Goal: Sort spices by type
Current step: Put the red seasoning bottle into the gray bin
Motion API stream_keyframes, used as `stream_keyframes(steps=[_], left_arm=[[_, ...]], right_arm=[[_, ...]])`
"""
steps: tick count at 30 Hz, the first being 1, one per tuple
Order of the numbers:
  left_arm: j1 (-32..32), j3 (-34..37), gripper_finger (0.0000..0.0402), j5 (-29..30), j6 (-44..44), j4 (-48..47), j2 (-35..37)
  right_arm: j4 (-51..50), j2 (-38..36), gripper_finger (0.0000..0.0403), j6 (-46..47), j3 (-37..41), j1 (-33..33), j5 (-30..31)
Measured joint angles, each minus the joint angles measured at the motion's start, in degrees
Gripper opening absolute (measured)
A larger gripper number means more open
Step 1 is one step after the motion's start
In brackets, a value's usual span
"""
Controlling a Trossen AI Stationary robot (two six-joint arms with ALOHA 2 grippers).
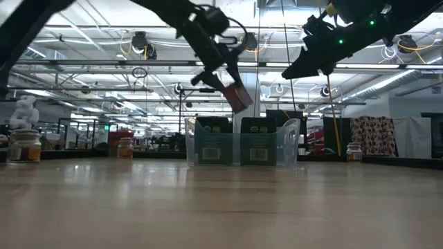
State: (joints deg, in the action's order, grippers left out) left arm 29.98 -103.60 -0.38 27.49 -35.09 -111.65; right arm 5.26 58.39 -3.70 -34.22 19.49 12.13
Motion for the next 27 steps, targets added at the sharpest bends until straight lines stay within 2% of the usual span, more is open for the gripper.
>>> stream_keyframes(steps=[4,9,20,27], left_arm=[[0.46,-3.08,0.0236,-0.02,3.66,-0.15,-3.82],[1.35,-3.55,0.0236,0.17,8.78,-0.5,-6.57],[3.58,-3.64,0.0237,0.76,18.21,-0.53,-8.72],[3.72,-3.57,0.0237,0.17,20.21,-2.13,-9.27]], right_arm=[[-0.03,0.0,0.0121,0.0,0.0,0.0,-0.01],[-0.12,0.0,0.0121,0.0,0.0,0.0,-0.01],[-1.06,0.0,0.0121,-0.19,0.0,0.0,-0.17],[-1.28,0.0,0.0121,-0.2,0.0,0.0,-0.23]])
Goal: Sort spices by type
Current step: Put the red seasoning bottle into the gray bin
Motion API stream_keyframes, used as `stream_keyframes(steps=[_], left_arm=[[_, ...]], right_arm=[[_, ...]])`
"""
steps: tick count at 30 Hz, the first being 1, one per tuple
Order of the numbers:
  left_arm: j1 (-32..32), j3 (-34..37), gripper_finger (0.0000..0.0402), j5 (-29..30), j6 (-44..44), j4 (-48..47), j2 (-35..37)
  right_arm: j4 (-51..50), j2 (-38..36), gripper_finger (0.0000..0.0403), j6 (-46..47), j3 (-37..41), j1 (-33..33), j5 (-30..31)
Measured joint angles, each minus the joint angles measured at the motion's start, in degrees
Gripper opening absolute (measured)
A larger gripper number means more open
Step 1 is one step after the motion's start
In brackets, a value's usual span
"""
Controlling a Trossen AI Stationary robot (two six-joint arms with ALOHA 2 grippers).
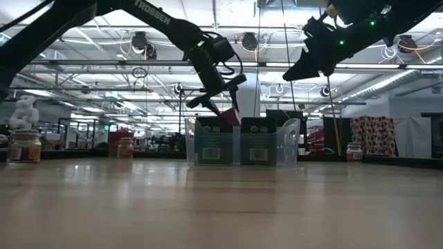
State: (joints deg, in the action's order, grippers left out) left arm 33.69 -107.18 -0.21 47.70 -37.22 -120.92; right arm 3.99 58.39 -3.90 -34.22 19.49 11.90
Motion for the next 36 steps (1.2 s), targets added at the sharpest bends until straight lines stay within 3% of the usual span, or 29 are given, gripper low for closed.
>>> stream_keyframes(steps=[12,29,36], left_arm=[[1.66,0.0,0.0237,-0.19,-0.46,-6.83,0.0],[1.92,0.0,0.0238,0.22,-0.59,-6.75,0.0],[1.27,0.02,0.0238,-0.79,0.02,-2.03,0.0]], right_arm=[[-0.19,0.0,0.0121,0.17,0.0,-0.02,0.02],[-1.03,0.0,0.0121,0.17,0.0,-0.02,0.02],[-1.03,0.0,0.0121,0.19,0.0,-0.02,0.02]])
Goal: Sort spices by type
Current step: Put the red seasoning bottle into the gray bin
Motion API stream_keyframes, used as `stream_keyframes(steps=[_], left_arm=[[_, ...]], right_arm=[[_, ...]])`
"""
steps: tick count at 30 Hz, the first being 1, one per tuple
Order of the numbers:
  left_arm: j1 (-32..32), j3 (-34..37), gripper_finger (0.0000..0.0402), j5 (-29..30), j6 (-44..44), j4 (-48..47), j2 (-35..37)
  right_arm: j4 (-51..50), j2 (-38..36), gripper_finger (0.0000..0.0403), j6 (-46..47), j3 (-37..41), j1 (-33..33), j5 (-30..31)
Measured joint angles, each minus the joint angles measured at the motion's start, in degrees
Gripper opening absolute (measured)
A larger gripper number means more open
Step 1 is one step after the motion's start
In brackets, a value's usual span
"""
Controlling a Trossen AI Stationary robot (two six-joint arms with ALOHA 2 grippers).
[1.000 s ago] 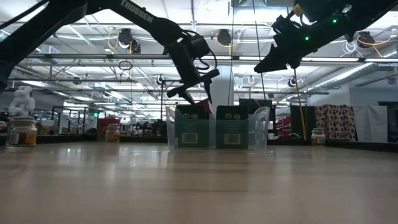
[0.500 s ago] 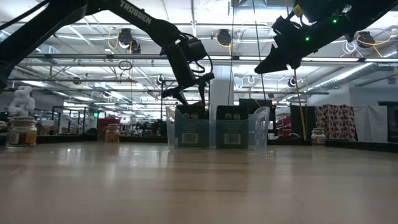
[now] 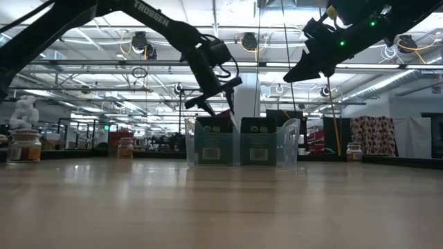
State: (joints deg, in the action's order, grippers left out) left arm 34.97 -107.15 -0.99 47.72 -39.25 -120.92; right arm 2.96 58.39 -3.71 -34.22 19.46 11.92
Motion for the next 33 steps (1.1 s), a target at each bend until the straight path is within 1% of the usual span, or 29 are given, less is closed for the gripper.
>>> stream_keyframes(steps=[5,8,16,26,29,33], left_arm=[[-0.44,0.0,0.0238,0.41,0.94,0.28,-0.66],[-0.49,0.02,0.0238,-1.62,3.01,0.46,-1.89],[-0.82,0.04,0.0238,-2.91,2.99,3.27,-3.32],[-0.79,0.0,0.0238,-3.52,2.59,2.94,-4.47],[-0.75,0.0,0.0245,-3.5,1.73,2.69,-4.61],[-0.75,0.0,0.0268,-3.5,-0.27,2.91,-4.61]], right_arm=[[0.02,0.0,0.0121,0.01,0.0,0.0,0.0],[0.02,0.0,0.0121,0.01,0.0,0.0,0.0],[-0.31,0.0,0.0121,0.03,0.0,-0.04,0.0],[-1.49,0.02,0.0121,0.03,0.0,-0.07,0.0],[-1.49,0.02,0.0121,0.03,0.0,-0.06,0.0],[-1.49,0.02,0.0121,0.03,0.0,-0.05,-0.01]])
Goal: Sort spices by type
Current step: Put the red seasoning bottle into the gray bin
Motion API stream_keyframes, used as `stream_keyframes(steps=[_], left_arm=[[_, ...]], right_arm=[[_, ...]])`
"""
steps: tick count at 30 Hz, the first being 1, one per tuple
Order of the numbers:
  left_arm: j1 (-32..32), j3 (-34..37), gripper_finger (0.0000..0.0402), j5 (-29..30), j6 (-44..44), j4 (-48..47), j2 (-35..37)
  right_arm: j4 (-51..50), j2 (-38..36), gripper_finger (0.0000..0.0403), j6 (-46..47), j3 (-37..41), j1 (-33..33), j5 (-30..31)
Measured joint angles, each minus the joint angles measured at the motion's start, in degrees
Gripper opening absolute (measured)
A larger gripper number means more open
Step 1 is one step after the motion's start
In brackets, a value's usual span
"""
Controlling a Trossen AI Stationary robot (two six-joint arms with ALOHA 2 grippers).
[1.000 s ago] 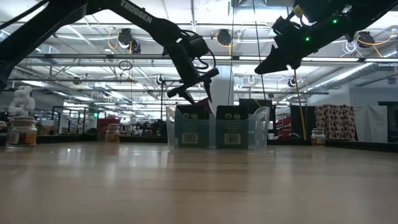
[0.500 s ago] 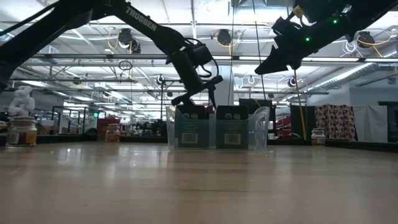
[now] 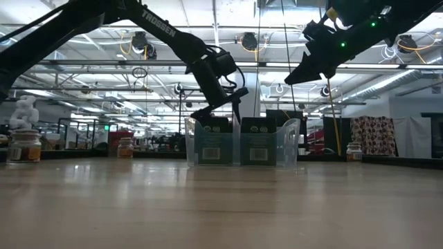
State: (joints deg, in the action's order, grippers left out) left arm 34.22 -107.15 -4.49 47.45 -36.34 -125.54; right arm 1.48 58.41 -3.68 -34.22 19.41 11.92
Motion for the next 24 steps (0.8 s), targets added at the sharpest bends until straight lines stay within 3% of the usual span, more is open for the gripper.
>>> stream_keyframes(steps=[7,18,24], left_arm=[[0.0,0.0,0.0302,-0.4,0.06,-0.04,0.0],[0.59,0.0,0.0306,-2.82,0.15,2.66,0.27],[0.59,-0.67,0.0302,1.14,-4.53,1.63,1.22]], right_arm=[[0.0,0.0,0.0121,0.0,0.0,0.01,0.01],[0.0,0.0,0.0121,0.0,0.0,0.01,0.01],[0.05,0.0,0.0121,0.0,0.0,0.01,0.01]])
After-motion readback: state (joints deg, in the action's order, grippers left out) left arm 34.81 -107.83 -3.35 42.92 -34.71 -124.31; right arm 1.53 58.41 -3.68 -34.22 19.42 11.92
